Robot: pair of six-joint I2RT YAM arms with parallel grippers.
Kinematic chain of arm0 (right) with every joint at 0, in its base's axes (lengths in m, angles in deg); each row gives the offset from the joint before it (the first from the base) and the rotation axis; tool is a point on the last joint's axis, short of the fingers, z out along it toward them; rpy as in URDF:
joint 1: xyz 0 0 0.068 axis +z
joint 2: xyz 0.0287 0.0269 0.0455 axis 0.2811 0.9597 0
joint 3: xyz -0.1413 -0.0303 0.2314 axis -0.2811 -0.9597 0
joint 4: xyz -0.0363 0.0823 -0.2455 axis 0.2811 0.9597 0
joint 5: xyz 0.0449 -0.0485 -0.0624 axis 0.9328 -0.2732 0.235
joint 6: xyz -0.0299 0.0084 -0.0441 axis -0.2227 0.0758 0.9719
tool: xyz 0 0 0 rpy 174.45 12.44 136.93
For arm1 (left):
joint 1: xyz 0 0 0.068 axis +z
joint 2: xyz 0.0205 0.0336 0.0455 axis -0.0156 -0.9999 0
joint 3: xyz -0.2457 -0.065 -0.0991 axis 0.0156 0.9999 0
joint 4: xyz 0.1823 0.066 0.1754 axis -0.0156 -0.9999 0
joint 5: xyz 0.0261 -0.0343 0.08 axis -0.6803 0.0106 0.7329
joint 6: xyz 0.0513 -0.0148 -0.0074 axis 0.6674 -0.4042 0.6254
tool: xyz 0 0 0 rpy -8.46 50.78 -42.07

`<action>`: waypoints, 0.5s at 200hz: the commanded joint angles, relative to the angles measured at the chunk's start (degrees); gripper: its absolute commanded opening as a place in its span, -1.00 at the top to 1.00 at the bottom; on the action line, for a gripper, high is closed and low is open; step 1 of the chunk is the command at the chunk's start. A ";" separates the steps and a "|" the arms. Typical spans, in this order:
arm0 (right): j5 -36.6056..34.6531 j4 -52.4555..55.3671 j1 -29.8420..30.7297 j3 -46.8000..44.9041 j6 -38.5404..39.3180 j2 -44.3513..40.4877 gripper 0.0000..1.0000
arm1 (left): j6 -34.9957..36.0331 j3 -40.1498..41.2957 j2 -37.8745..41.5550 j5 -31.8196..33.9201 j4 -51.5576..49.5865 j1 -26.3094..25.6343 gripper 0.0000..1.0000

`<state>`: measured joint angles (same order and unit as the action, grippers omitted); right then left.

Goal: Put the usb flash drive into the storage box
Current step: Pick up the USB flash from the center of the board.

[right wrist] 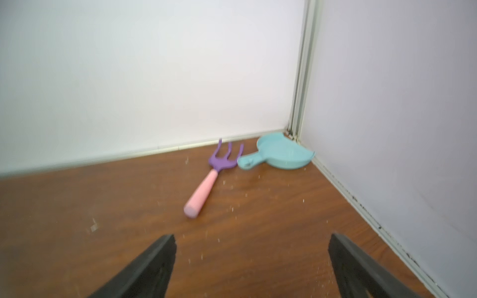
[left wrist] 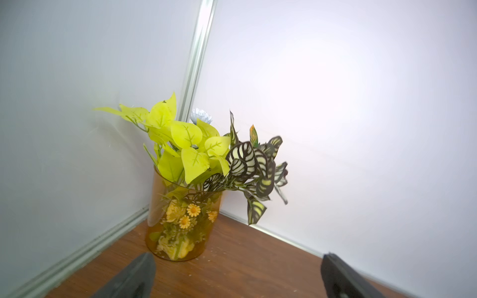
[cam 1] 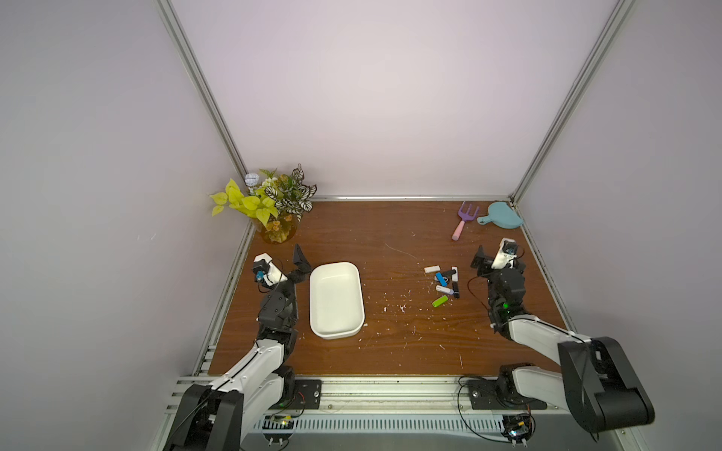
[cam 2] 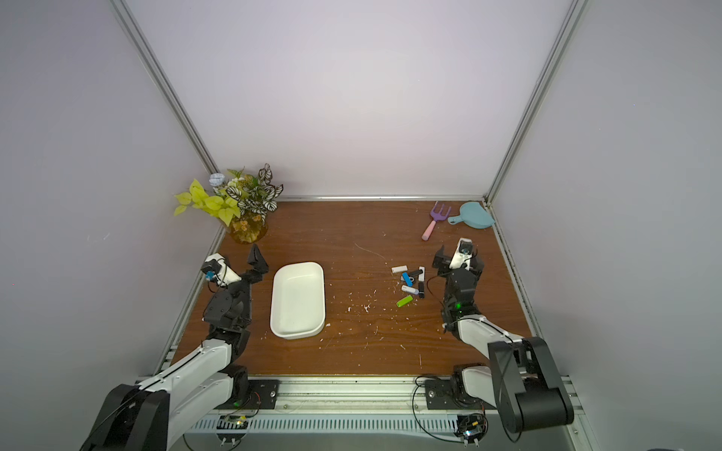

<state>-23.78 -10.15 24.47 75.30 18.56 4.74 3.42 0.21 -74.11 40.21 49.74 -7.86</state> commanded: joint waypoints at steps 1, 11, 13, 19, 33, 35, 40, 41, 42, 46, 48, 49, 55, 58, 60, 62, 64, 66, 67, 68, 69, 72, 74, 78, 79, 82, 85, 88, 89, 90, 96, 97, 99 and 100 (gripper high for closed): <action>0.83 16.51 -0.29 3.60 -9.44 -7.55 -0.99 | -13.17 -4.82 1.60 -16.25 -15.85 0.97 -0.98; 6.19 20.35 -0.29 4.45 -10.57 -9.74 -0.99 | -14.88 -8.93 -0.32 -20.35 -22.66 0.00 -0.99; 7.56 21.16 -0.31 4.60 -10.55 -10.08 -0.99 | -15.53 -9.55 -0.77 -20.90 -23.62 -0.31 -0.99; 11.42 23.25 -0.24 5.28 -10.41 -10.72 -0.99 | -17.00 -11.01 -2.61 -23.40 -25.80 -0.64 -0.99; 17.05 31.05 -0.23 7.59 -11.98 -10.02 -0.99 | -19.06 -16.04 -6.81 -30.34 -35.45 -0.87 -0.99; 17.48 32.21 -0.23 8.00 -12.13 -9.62 -0.99 | -19.11 -16.93 -7.34 -30.91 -37.54 -0.95 -0.99; 18.62 35.53 -0.20 9.25 -12.41 -8.67 -0.98 | -18.71 -19.08 -8.66 -32.03 -42.61 -1.13 -0.98; 18.76 36.17 -0.22 9.47 -12.43 -8.54 -0.97 | -18.48 -19.54 -8.88 -32.30 -43.55 -1.15 -0.98; 18.93 36.75 -0.22 9.71 -12.48 -8.25 -0.96 | -18.27 -19.95 -9.12 -32.44 -44.50 -1.30 -0.99; 19.16 39.31 -0.21 10.72 -12.70 -7.38 -0.93 | -17.27 -21.65 -9.93 -33.11 -48.12 -1.84 -0.99; 19.24 40.62 -0.12 11.09 -12.84 -6.81 -0.91 | -16.66 -22.26 -10.32 -33.01 -49.41 -2.29 -0.99; 19.21 41.22 -0.13 11.36 -12.99 -6.55 -0.90 | -16.35 -22.80 -10.45 -32.92 -50.60 -2.52 -0.99; 18.92 44.73 -0.14 12.82 -13.83 -4.76 -0.87 | -14.85 -25.05 -11.16 -30.93 -56.40 -4.50 -0.99; 18.96 46.19 -0.10 13.50 -14.00 -3.78 -0.86 | -14.04 -26.52 -11.41 -29.49 -58.94 -5.60 -0.99; 19.21 47.04 -0.09 13.90 -13.95 -3.16 -0.86 | -13.56 -27.28 -11.57 -28.31 -60.45 -6.39 -0.98; 19.64 47.63 -0.13 14.30 -13.70 -2.48 -0.85 | -13.18 -27.91 -11.63 -27.27 -61.88 -7.29 -0.96; 20.04 48.13 -0.14 14.63 -13.44 -1.83 -0.84 | -12.65 -28.59 -11.77 -26.17 -63.11 -7.98 -0.94; 20.44 48.52 -0.16 14.93 -13.13 -1.16 -0.82 | -12.07 -29.32 -11.92 -25.17 -64.24 -9.10 -0.93; 20.69 48.68 -0.15 15.08 -13.05 -0.83 -0.81 | -11.86 -29.67 -11.96 -24.92 -64.91 -9.62 -0.92; 20.85 48.81 -0.15 15.20 -12.97 -0.53 -0.80 | -11.76 -30.02 -12.02 -24.26 -65.55 -10.10 -0.92; 21.02 49.01 -0.15 15.30 -12.88 -0.25 -0.80 | -11.44 -30.33 -12.05 -23.71 -66.18 -10.34 -0.92; 21.22 49.50 -0.08 15.70 -12.66 0.79 -0.77 | -10.75 -31.30 -12.27 -22.14 -68.01 -12.07 -0.90; 21.27 50.07 -0.13 16.05 -12.63 1.47 -0.76 | -10.35 -32.08 -12.44 -21.09 -69.20 -13.06 -0.89; 21.30 50.92 -0.12 16.75 -12.56 2.81 -0.73 | -9.65 -33.57 -12.83 -19.19 -71.65 -14.60 -0.88; 21.34 51.07 -0.09 16.91 -12.64 3.14 -0.72 | -9.46 -33.91 -12.94 -18.76 -72.26 -15.23 -0.88; 21.38 51.71 -0.14 17.44 -12.70 4.11 -0.70 | -8.85 -35.13 -13.29 -17.56 -74.18 -16.59 -0.88; 21.54 52.31 -0.13 17.99 -12.59 5.00 -0.69 | -8.27 -36.28 -13.68 -16.67 -75.84 -17.76 -0.87; 21.94 52.74 -0.14 18.42 -12.43 5.98 -0.68 | -7.70 -37.35 -14.06 -15.82 -77.69 -18.82 -0.86; 22.01 52.77 -0.14 18.58 -12.35 6.26 -0.68 | -7.48 -37.78 -14.22 -15.54 -78.27 -19.18 -0.86; 22.13 52.88 -0.14 18.75 -12.35 6.53 -0.67 | -7.37 -38.12 -14.29 -15.31 -78.82 -19.36 -0.86; 22.78 53.46 -0.10 19.61 -12.03 8.47 -0.60 | -6.05 -40.22 -15.34 -14.51 -81.94 -21.20 -0.86; 22.82 53.62 -0.08 19.75 -12.02 8.74 -0.59 | -5.86 -40.53 -15.51 -14.44 -82.20 -21.39 -0.86; 22.81 53.89 -0.06 20.12 -12.01 9.33 -0.57 | -5.50 -41.13 -15.84 -14.42 -83.38 -21.85 -0.86; 22.84 54.14 -0.01 20.27 -11.96 9.69 -0.56 | -5.32 -41.42 -16.03 -14.40 -83.88 -22.02 -0.86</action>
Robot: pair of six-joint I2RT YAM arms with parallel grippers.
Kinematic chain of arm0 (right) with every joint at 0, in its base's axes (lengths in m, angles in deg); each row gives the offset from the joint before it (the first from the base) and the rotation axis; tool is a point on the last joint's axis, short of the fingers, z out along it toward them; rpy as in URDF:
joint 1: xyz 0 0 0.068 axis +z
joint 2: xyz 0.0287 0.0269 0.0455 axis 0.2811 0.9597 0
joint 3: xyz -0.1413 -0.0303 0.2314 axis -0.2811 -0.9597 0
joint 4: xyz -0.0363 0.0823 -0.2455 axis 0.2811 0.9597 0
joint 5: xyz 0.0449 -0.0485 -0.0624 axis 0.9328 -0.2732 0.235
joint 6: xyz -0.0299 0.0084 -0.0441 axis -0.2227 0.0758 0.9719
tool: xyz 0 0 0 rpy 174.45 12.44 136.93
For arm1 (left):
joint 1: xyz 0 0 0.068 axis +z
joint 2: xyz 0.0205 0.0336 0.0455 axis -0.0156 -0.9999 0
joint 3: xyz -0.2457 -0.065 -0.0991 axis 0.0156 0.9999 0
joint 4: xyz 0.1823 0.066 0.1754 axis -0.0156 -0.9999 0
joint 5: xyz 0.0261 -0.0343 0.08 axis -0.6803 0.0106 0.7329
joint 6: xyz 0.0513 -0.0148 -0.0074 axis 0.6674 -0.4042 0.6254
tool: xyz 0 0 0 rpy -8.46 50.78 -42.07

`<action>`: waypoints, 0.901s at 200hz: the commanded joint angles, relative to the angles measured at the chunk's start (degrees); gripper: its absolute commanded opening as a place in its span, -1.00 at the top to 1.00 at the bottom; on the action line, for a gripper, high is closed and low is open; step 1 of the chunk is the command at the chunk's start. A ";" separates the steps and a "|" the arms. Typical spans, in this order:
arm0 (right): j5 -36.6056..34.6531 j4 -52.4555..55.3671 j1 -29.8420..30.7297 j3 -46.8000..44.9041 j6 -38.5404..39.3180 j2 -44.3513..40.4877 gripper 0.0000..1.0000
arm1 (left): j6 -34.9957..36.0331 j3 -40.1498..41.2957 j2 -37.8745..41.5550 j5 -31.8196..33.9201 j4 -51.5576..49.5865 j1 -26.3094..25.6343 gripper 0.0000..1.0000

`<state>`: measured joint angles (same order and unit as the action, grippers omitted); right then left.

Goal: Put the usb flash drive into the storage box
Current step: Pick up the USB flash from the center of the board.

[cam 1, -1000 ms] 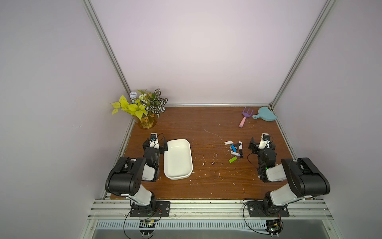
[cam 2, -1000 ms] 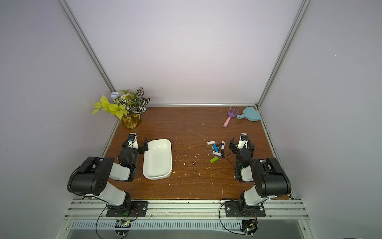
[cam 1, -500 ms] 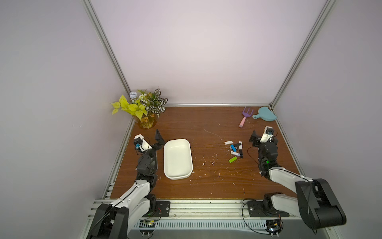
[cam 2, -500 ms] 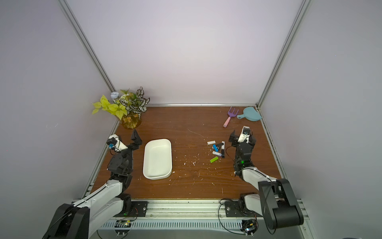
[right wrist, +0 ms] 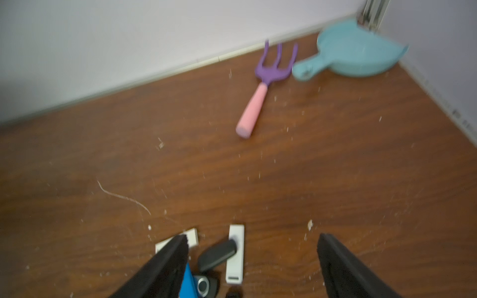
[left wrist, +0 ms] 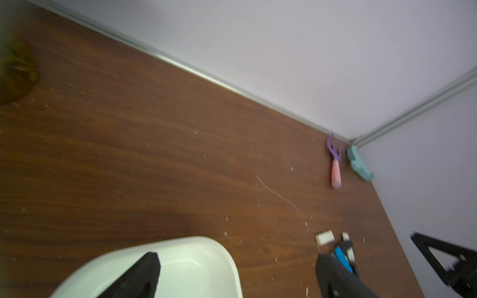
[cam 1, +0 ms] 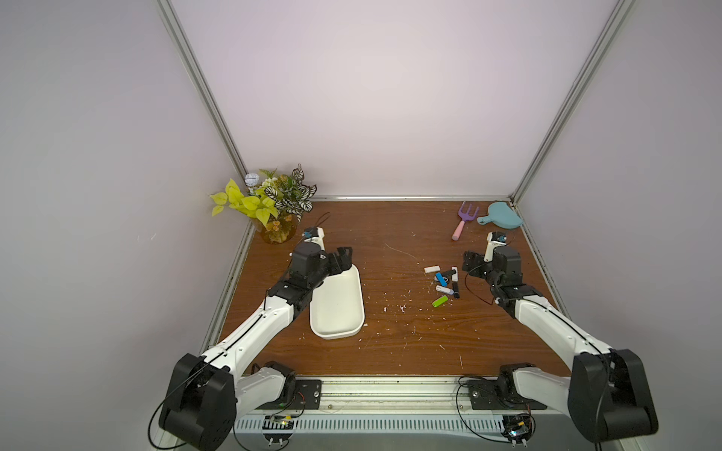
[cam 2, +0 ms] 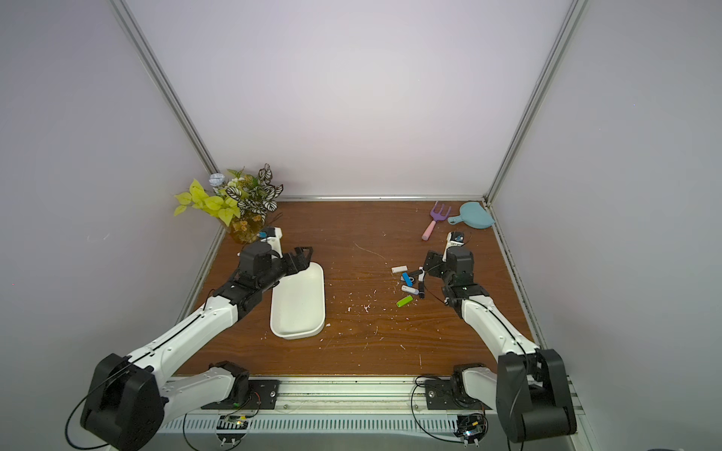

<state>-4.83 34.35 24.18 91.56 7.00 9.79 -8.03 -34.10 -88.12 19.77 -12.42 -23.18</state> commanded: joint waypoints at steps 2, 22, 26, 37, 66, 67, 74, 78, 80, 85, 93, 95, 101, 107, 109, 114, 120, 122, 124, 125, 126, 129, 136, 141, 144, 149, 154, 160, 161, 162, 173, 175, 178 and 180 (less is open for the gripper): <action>3.91 10.02 0.28 4.43 -0.43 5.28 -0.54 | 6.48 -7.76 -2.31 6.01 -22.65 -7.00 -0.86; 3.26 13.09 0.80 7.75 0.35 10.14 -0.47 | 8.84 -10.85 -3.43 4.24 -29.14 -8.14 -0.89; 3.24 13.58 0.80 8.27 0.43 10.90 -0.47 | 9.06 -11.04 -3.30 4.21 -30.18 -8.14 -0.90; 3.58 14.40 1.11 9.35 0.95 12.74 -0.44 | 9.32 -10.42 -2.02 4.55 -31.00 -8.15 -1.00; 3.72 15.49 2.03 10.38 1.14 16.21 -0.32 | 8.92 -6.25 3.92 7.40 -31.55 -7.88 -0.99; 3.64 15.50 2.01 10.34 1.14 16.23 -0.31 | 8.93 -6.08 4.15 7.34 -31.55 -7.86 -0.99; 3.25 15.58 2.21 10.21 1.14 16.54 -0.29 | 8.95 -5.05 5.55 7.67 -31.61 -7.68 -0.99; 3.12 15.57 2.40 10.09 1.18 16.71 -0.27 | 8.93 -4.49 6.18 7.86 -31.56 -7.54 -0.99; 3.19 15.53 2.46 10.01 1.20 16.76 -0.26 | 8.87 -4.21 6.64 7.80 -31.55 -7.45 -0.99; 3.29 15.64 2.58 10.03 1.23 17.03 -0.23 | 9.01 -3.70 7.55 7.67 -31.53 -7.16 -0.99; 3.15 16.06 2.77 9.99 1.07 17.28 -0.23 | 9.64 -2.46 8.66 7.01 -31.47 -6.87 -0.99; 3.07 16.13 2.84 10.03 1.01 17.30 -0.22 | 9.82 -2.16 8.93 6.85 -31.46 -6.84 -0.99; 2.80 16.30 3.09 9.85 0.90 17.39 -0.22 | 9.66 -1.26 9.48 6.94 -31.36 -6.78 -0.99; 2.69 16.43 3.26 9.64 0.79 17.39 -0.21 | 9.23 -0.62 9.93 7.36 -31.06 -6.78 -0.99; 2.62 16.40 3.29 9.50 0.72 17.39 -0.21 | 9.10 -0.56 10.06 7.42 -31.07 -6.78 -1.00; 2.49 16.52 3.55 9.40 0.51 17.31 -0.21 | 9.01 -0.39 10.26 7.48 -31.02 -6.86 -0.99; 2.69 16.65 3.72 9.20 0.40 17.28 -0.19 | 9.08 -0.42 10.43 7.60 -31.00 -6.91 -0.98; 2.75 16.72 3.82 9.13 0.36 17.30 -0.18 | 9.13 -0.38 10.49 7.61 -31.08 -6.87 -0.98; 2.83 16.78 3.90 9.09 0.35 17.30 -0.18 | 9.17 -0.50 10.53 7.68 -31.10 -6.86 -0.97; 2.93 16.81 3.95 9.08 0.40 17.31 -0.18 | 9.23 -0.52 10.58 7.75 -31.05 -6.86 -0.97; 2.94 16.86 4.02 9.04 0.33 17.31 -0.18 | 9.22 -0.49 10.60 7.78 -31.03 -6.86 -0.97; 3.01 16.98 4.12 9.00 0.27 17.26 -0.17 | 9.21 -0.39 10.69 8.01 -31.05 -6.86 -0.97; 2.90 17.26 4.54 8.90 0.18 17.22 -0.17 | 9.22 -0.34 10.92 8.61 -31.06 -6.91 -0.97; 2.71 17.47 4.91 8.77 0.17 17.14 -0.17 | 9.13 -0.26 11.04 8.80 -30.97 -6.89 -0.97; 2.54 17.70 5.03 8.80 0.22 17.06 -0.17 | 9.12 -0.15 11.09 8.96 -31.00 -6.90 -0.97; 2.22 17.92 5.45 8.81 0.18 16.94 -0.17 | 9.04 -0.11 11.14 8.99 -31.01 -6.93 -0.97; 1.97 18.17 5.77 8.74 0.04 16.79 -0.16 | 8.96 -0.07 11.15 9.01 -30.96 -6.86 -0.97; 1.69 18.44 6.08 8.71 -0.05 16.71 -0.16 | 8.94 0.02 11.15 8.95 -30.96 -6.86 -0.97; 1.70 18.56 6.10 8.68 -0.07 16.70 -0.15 | 8.94 0.04 11.15 8.95 -30.99 -6.91 -0.97; 1.62 18.57 6.20 8.66 -0.08 16.70 -0.15 | 8.90 0.01 11.15 8.96 -31.00 -6.97 -0.97; 0.95 19.04 6.56 8.48 -0.41 16.52 -0.12 | 8.86 0.13 10.98 9.01 -30.85 -6.99 -0.97; 0.87 19.10 6.67 8.38 -0.43 16.47 -0.11 | 8.92 0.15 10.87 9.04 -30.84 -6.96 -0.97; 0.84 19.16 6.75 8.30 -0.44 16.44 -0.08 | 8.94 0.16 10.77 9.04 -30.84 -6.96 -0.97; 0.82 19.21 6.78 8.29 -0.44 16.43 -0.06 | 8.94 0.07 10.66 9.05 -30.86 -7.00 -0.97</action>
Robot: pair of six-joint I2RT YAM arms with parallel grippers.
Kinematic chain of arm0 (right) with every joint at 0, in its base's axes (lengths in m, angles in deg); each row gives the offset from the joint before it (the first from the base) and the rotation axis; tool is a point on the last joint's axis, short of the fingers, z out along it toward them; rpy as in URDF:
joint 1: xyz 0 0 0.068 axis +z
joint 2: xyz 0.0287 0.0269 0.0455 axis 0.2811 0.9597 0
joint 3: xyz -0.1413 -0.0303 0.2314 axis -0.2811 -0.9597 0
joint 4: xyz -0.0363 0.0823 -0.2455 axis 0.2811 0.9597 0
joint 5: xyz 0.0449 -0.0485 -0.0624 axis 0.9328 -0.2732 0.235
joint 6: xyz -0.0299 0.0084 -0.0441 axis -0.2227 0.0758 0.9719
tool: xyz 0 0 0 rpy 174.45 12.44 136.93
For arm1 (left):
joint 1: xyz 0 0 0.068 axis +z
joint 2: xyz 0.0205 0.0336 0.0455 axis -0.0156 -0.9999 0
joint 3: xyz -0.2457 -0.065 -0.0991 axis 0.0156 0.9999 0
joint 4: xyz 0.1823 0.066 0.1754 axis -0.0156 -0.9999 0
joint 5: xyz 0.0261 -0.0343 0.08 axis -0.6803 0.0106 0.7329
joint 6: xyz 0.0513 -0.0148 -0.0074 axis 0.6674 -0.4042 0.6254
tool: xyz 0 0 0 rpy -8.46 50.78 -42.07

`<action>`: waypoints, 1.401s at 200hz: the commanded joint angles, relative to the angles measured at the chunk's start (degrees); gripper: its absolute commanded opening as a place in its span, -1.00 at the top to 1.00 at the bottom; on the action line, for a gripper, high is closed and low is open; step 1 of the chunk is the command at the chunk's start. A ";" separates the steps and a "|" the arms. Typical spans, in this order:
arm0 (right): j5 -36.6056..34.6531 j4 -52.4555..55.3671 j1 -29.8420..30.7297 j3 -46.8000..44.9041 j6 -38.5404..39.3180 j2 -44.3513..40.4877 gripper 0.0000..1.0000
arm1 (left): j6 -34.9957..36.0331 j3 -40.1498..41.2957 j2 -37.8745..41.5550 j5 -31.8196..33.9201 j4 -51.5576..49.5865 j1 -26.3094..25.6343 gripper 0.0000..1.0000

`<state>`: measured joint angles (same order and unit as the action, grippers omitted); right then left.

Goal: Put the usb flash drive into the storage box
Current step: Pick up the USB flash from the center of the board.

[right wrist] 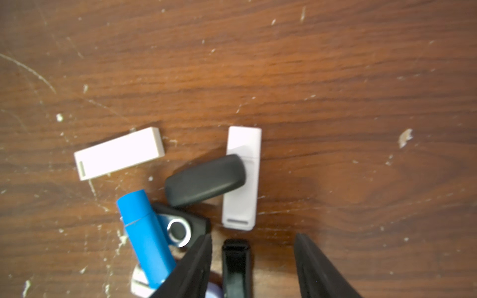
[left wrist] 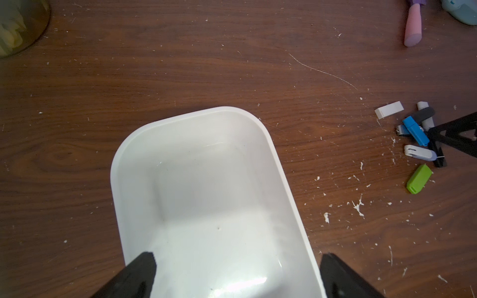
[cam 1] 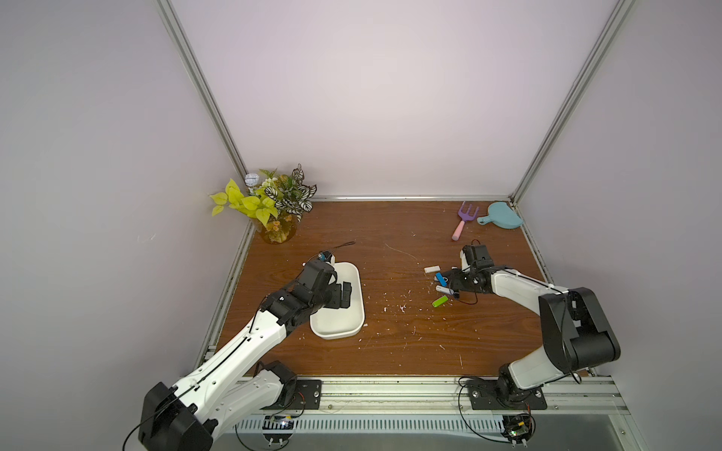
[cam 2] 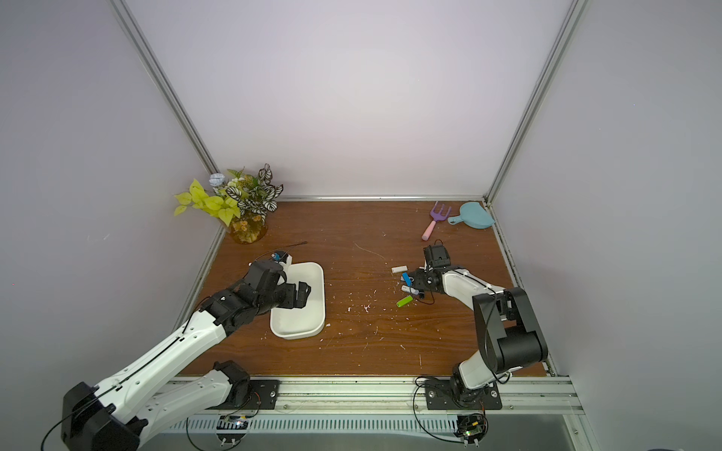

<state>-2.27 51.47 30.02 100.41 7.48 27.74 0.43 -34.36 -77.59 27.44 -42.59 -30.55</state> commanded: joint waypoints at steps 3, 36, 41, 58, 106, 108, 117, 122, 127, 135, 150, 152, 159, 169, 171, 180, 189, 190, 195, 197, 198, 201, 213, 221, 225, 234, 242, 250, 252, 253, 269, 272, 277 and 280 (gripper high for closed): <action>-1.73 2.19 0.94 -0.65 -1.04 -1.45 -0.02 | 0.54 0.31 -0.05 1.37 -0.82 0.38 -0.97; -1.66 2.84 1.31 -1.01 -1.42 -0.32 0.12 | 0.50 0.19 -0.87 1.39 -0.80 0.41 -0.97; -1.92 2.96 1.33 -1.01 -1.40 -0.05 0.13 | 0.49 0.20 -0.87 1.54 -0.80 0.34 -0.98; -2.72 3.53 1.44 -1.01 -1.49 0.33 0.21 | 0.26 0.17 -0.88 1.72 -0.81 0.40 -0.98; -5.63 6.42 3.25 -0.66 -2.01 1.45 0.27 | -0.65 -0.43 -1.23 3.02 -0.85 0.40 -1.00; -5.68 6.53 3.35 -0.70 -2.10 1.46 0.27 | -0.66 -0.47 -1.21 3.04 -0.87 0.41 -1.00; -6.12 7.04 3.74 -0.49 -2.09 1.75 0.28 | -0.70 -0.51 -1.06 3.07 -0.94 0.35 -1.00; -6.34 7.42 3.92 -0.33 -2.23 1.97 0.29 | -0.83 -0.52 -0.97 3.12 -0.93 0.35 -0.99; -6.51 7.87 4.07 -0.22 -2.33 2.12 0.32 | -0.84 -0.54 -0.88 3.13 -0.87 0.41 -1.00; -6.75 8.49 4.15 -0.06 -2.50 2.26 0.37 | -0.75 -0.54 -0.71 2.96 -0.92 0.41 -0.99; -6.73 9.18 4.53 -0.11 -2.70 2.26 0.43 | -0.57 -0.54 -0.27 2.53 -0.88 0.40 -0.99; -6.68 9.25 4.55 -0.12 -2.75 2.26 0.45 | -0.53 -0.52 -0.20 2.52 -0.92 0.37 -0.99; -6.60 9.46 4.68 -0.21 -2.83 2.17 0.53 | -0.54 -0.54 -0.02 2.61 -0.94 0.41 -0.99; -6.27 9.80 4.94 -0.33 -3.11 2.09 0.58 | -0.49 -0.49 0.18 2.69 -0.94 0.41 -0.99; -6.22 9.86 4.98 -0.35 -3.12 2.04 0.59 | -0.46 -0.46 0.29 2.74 -0.94 0.35 -0.99; -6.03 9.97 5.25 -0.40 -3.38 1.99 0.59 | -0.41 -0.52 0.36 2.60 -0.93 0.42 -0.99; -6.07 10.00 5.38 -0.39 -3.56 1.87 0.60 | -0.46 -0.50 0.35 2.55 -0.89 0.41 -0.99; -6.05 10.00 5.42 -0.39 -3.56 1.84 0.60 | -0.47 -0.48 0.35 2.58 -0.87 0.41 -0.99; -6.07 9.96 5.55 -0.30 -3.68 1.78 0.61 | -0.47 -0.56 0.34 2.69 -0.93 0.40 -0.99; -6.06 9.90 5.55 -0.30 -3.68 1.74 0.61 | -0.50 -0.55 0.40 2.69 -0.91 0.37 -0.99; -6.04 9.91 5.55 -0.30 -3.71 1.74 0.62 | -0.45 -0.55 0.37 2.69 -0.88 0.35 -0.99; -6.02 9.85 5.55 -0.25 -3.78 1.67 0.63 | -0.51 -0.54 0.36 2.71 -0.93 0.34 -0.99; -6.58 9.08 5.57 -0.42 -4.07 0.78 0.70 | -0.48 -0.54 0.43 2.78 -0.89 0.34 -0.99; -7.09 8.46 5.58 -0.56 -4.38 -0.10 0.75 | -0.52 -0.70 0.49 2.82 -0.91 0.40 -0.99; -7.31 8.13 5.58 -0.57 -4.40 -0.54 0.78 | -0.49 -0.75 0.53 2.78 -0.90 0.41 -0.99; -7.51 7.31 5.58 -0.57 -4.37 -1.56 0.82 | -0.48 -0.84 0.70 2.83 -1.00 0.41 -0.99; -7.41 6.86 5.58 -0.40 -4.10 -2.39 0.84 | -0.18 -0.89 0.95 2.55 -1.01 0.42 -0.99; -6.79 5.94 5.56 -0.52 -3.61 -3.43 0.86 | 0.13 -0.89 1.42 1.66 -1.03 0.35 -0.99; -6.70 5.75 5.56 -0.64 -3.51 -3.75 0.87 | 0.31 -0.89 1.52 1.47 -1.03 0.40 -0.99; -6.71 5.68 5.56 -0.65 -3.53 -3.87 0.87 | 0.31 -0.90 1.60 1.38 -1.03 0.41 -0.99; -6.58 4.06 5.56 -1.01 -2.85 -6.36 0.91 | 0.66 -0.90 3.19 0.42 -0.86 0.40 -0.99; -6.40 3.68 5.49 -1.21 -2.90 -6.90 0.91 | 0.58 -0.80 3.59 0.33 -0.75 0.41 -0.99; -6.39 3.38 5.54 -1.35 -3.03 -7.79 0.93 | 0.65 -0.61 4.30 -0.26 -0.38 0.41 -0.99; -6.44 3.27 5.52 -1.38 -3.11 -8.27 0.94 | 0.92 -0.51 4.73 -0.74 -0.03 0.37 -0.99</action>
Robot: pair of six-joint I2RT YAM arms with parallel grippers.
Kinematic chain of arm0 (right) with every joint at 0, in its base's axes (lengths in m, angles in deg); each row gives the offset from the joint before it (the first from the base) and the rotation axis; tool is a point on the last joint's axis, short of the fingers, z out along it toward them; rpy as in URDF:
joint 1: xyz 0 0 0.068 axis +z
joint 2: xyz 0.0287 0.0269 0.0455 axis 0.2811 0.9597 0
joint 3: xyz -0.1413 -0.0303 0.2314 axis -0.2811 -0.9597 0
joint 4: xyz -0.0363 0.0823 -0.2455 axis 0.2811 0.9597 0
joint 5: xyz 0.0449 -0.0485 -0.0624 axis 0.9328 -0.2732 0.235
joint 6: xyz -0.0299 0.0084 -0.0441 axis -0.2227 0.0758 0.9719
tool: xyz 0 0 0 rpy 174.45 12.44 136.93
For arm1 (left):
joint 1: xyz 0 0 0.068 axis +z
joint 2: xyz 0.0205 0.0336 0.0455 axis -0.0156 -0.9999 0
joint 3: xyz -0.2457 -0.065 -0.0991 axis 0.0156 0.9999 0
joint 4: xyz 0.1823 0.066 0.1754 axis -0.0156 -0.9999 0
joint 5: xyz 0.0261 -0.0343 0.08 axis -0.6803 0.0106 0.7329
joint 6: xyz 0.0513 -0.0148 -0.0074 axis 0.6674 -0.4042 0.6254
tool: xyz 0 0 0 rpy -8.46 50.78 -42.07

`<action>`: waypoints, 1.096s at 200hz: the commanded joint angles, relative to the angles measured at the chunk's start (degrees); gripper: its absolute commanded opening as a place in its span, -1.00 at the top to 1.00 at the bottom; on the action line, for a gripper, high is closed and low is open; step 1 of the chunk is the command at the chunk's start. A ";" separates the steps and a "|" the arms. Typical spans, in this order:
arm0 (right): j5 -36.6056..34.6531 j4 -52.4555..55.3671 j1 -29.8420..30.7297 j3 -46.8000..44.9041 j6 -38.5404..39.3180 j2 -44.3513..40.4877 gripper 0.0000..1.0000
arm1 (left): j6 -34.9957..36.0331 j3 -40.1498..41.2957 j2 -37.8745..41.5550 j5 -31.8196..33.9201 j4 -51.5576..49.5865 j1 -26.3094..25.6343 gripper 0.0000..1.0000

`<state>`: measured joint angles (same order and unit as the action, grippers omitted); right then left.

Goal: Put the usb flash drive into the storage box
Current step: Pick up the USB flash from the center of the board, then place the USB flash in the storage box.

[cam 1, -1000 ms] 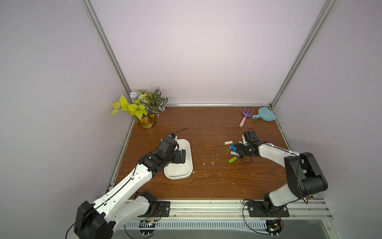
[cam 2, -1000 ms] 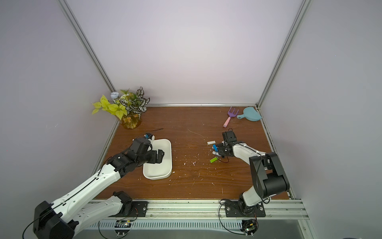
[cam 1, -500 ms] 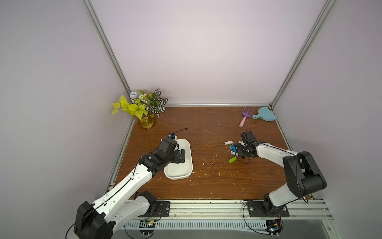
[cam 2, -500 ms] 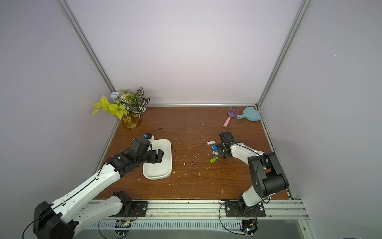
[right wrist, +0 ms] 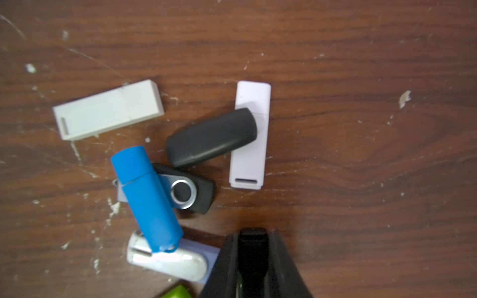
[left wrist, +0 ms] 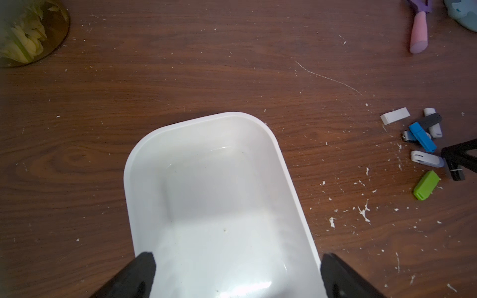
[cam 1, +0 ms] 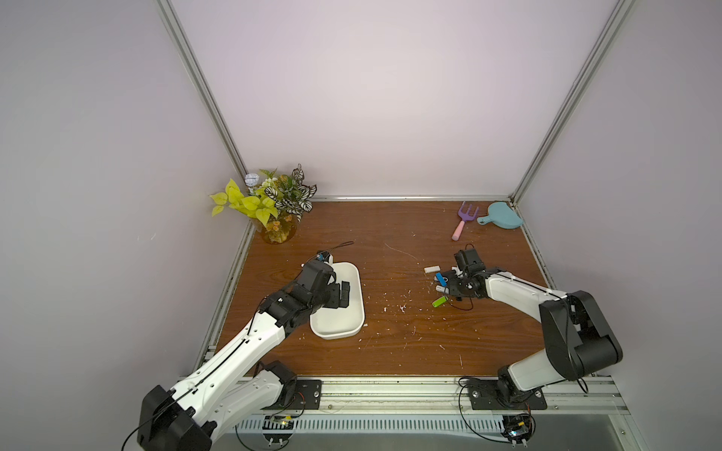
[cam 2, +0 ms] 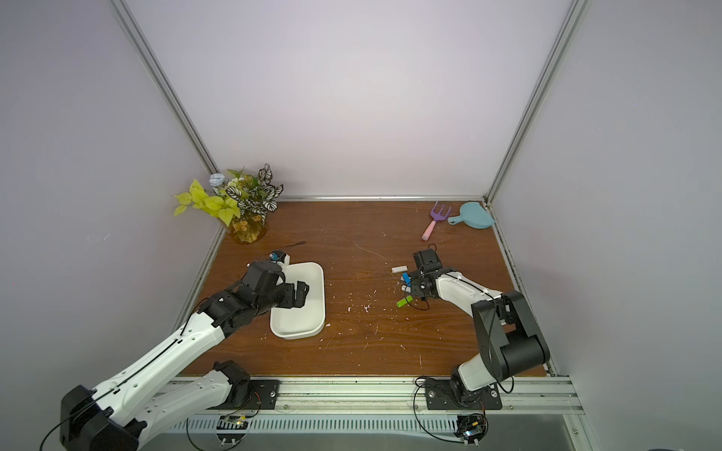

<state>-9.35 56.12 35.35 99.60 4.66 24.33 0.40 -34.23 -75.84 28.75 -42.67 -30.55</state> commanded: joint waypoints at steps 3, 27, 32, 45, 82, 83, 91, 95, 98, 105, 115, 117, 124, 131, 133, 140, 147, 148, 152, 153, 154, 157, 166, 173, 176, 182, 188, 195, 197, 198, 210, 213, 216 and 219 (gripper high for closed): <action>0.65 -1.54 0.16 -0.63 -0.32 -5.29 0.95 | 1.14 -0.40 3.48 -2.58 0.44 0.41 -0.99; 3.76 -2.46 0.13 -0.58 -1.49 -8.45 0.99 | 2.35 1.59 6.77 -9.37 4.16 0.28 -1.00; 5.28 -3.10 0.17 -0.76 -2.21 -9.33 0.99 | 2.56 1.78 7.28 -10.79 4.89 0.20 -0.99; 10.54 -6.28 0.15 -1.96 -5.09 -12.35 1.00 | 1.99 1.82 8.11 -14.02 6.88 0.16 -0.97; 26.23 -24.17 1.96 -7.97 -21.02 -17.84 1.00 | -7.74 6.97 8.30 -25.48 24.12 -1.01 -0.78; 26.48 -24.53 2.15 -8.04 -21.34 -17.82 1.00 | -7.97 7.06 8.24 -25.63 24.42 -1.04 -0.78; 27.45 -26.37 3.86 -7.81 -23.23 -17.22 1.00 | -8.53 6.96 7.71 -25.83 24.82 -1.34 -0.76; 27.28 -26.70 5.05 -7.42 -23.79 -16.79 1.00 | -8.43 6.52 7.52 -25.42 23.96 -1.34 -0.75; 27.10 -26.90 5.88 -7.03 -24.07 -16.42 1.00 | -8.26 6.00 7.38 -24.80 23.14 -1.34 -0.75; 26.60 -27.04 8.47 -5.83 -24.29 -15.27 1.00 | -7.39 4.74 7.30 -22.76 19.97 -1.34 -0.75; 25.93 -27.32 11.78 -4.16 -24.43 -13.19 1.00 | -5.88 2.68 7.51 -18.36 14.68 -1.34 -0.75; 25.75 -27.50 12.47 -3.91 -24.55 -12.82 1.00 | -5.59 2.21 7.60 -17.33 13.69 -1.34 -0.75; 25.35 -28.62 14.84 -3.06 -25.13 -11.26 1.00 | -4.53 0.85 7.90 -13.76 10.49 -1.30 -0.77; 25.10 -29.82 16.96 -2.24 -25.81 -9.65 1.00 | -3.75 -0.33 8.38 -10.13 7.69 -1.26 -0.77; 24.97 -30.14 17.61 -1.92 -26.01 -9.17 1.00 | -3.59 -0.74 8.50 -9.06 7.02 -1.25 -0.78; 24.59 -31.27 19.86 -0.80 -26.77 -7.25 1.00 | -3.29 -1.79 9.03 -5.01 4.35 -1.22 -0.79; 24.16 -32.05 22.03 0.74 -27.13 -5.17 1.00 | -3.38 -2.83 9.59 -0.96 1.91 -1.04 -0.81; 24.12 -32.12 22.46 0.97 -27.21 -4.94 1.00 | -3.41 -2.90 9.68 -0.41 1.58 -0.97 -0.80; 23.95 -32.47 23.62 1.96 -27.35 -3.74 1.00 | -3.52 -3.31 10.09 1.27 0.54 -0.81 -0.81; 23.93 -32.64 24.00 2.20 -27.45 -3.47 1.00 | -3.53 -3.35 10.15 1.90 0.28 -0.72 -0.81; 23.87 -32.72 24.37 2.41 -27.50 -3.08 1.00 | -3.58 -3.38 10.27 2.34 0.07 -0.68 -0.81; 23.71 -33.05 25.45 3.25 -27.66 -2.16 1.00 | -3.61 -3.48 10.62 3.57 -0.44 -0.52 -0.81; 23.67 -33.73 28.12 6.08 -27.84 1.09 1.00 | -3.92 -3.50 11.58 6.50 -1.58 0.44 -0.81; 23.64 -34.12 30.03 8.41 -28.13 3.66 1.00 | -4.15 -3.24 12.29 7.97 -2.19 1.70 -0.81; 23.58 -34.38 30.85 9.42 -28.21 4.90 1.00 | -4.17 -3.08 12.65 8.34 -2.25 2.30 -0.81; 23.64 -34.80 32.34 11.44 -28.38 7.37 1.00 | -4.16 -2.53 13.20 8.79 -2.31 3.78 -0.81; 23.64 -34.76 33.53 13.79 -28.63 9.89 1.00 | -4.15 -2.11 13.63 9.12 -2.33 5.14 -0.81; 23.51 -34.75 34.83 16.55 -28.92 12.67 1.00 | -4.11 -1.57 14.08 9.66 -2.30 6.43 -0.81; 23.41 -34.69 35.20 17.31 -28.88 13.46 1.00 | -4.14 -1.45 14.14 9.85 -2.31 6.67 -0.80; 23.35 -34.67 35.33 17.70 -28.87 13.79 1.00 | -4.14 -1.41 14.24 9.96 -2.29 6.79 -0.80; 21.72 -33.71 37.30 22.54 -28.41 18.16 1.00 | -3.78 -0.66 14.82 11.31 -2.11 7.44 -0.81; 21.33 -33.24 37.64 23.88 -28.35 19.30 1.00 | -3.68 -0.41 14.94 11.51 -2.04 7.40 -0.81; 20.97 -32.77 38.00 25.19 -28.29 20.24 1.00 | -3.48 -0.29 15.09 11.55 -1.80 7.44 -0.83; 20.73 -32.38 38.30 26.41 -28.27 21.36 1.00 | -3.32 -0.15 15.30 11.44 -1.57 7.45 -0.85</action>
<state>13.88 24.32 70.98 118.18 -23.01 40.52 -4.25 -35.87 -61.59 35.07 -41.78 -24.32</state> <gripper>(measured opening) 0.208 0.906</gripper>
